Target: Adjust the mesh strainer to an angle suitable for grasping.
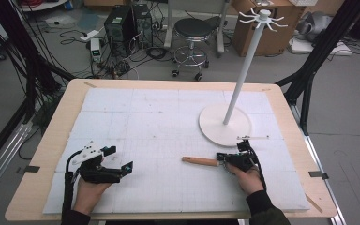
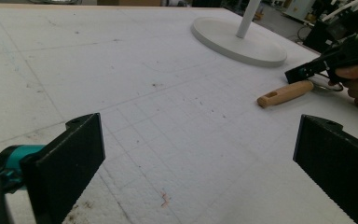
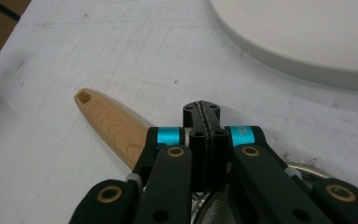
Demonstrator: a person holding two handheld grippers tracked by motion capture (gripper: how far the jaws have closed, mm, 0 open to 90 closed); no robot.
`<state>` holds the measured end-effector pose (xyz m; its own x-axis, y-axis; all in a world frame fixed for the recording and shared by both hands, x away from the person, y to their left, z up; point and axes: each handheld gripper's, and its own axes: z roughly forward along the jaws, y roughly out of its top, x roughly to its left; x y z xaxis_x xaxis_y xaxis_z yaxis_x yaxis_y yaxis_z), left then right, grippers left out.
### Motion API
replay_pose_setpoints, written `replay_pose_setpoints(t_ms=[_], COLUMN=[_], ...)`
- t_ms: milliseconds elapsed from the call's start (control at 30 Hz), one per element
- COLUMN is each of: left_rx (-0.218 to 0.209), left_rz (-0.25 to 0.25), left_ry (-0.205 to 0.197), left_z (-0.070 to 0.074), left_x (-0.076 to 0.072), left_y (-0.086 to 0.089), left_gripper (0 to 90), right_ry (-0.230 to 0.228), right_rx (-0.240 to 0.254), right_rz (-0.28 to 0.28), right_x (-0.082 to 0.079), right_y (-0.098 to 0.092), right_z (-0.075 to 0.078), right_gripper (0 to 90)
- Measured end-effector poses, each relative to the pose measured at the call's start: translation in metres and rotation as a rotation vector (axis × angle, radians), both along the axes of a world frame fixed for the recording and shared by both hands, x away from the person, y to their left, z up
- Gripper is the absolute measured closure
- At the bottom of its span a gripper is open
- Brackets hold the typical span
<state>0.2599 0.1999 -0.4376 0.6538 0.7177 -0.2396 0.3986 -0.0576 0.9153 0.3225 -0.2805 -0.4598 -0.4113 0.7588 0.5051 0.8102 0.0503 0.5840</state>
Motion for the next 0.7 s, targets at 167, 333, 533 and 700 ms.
replay_pose_setpoints(t_ms=[167,333,533,700], left_rx=[0.006,0.009,0.004,0.009], left_rz=[-0.004,-0.006,-0.005,-0.008], left_ry=[0.000,0.001,0.003,0.002], left_z=[0.000,0.000,-0.001,-0.001], left_x=[0.000,0.000,0.000,0.000], left_y=[-0.002,-0.003,-0.002,-0.003], left_gripper=[2.7,2.7,2.7,2.7], right_ry=[0.009,0.003,0.001,0.002], right_rx=[0.020,0.010,-0.011,-0.005], right_rz=[-0.025,-0.027,-0.036,-0.051], right_x=[-0.006,-0.009,-0.014,-0.022], right_y=[-0.013,-0.014,-0.017,-0.028], right_z=[-0.001,-0.001,0.001,0.001], right_gripper=[90.0,90.0,90.0,90.0])
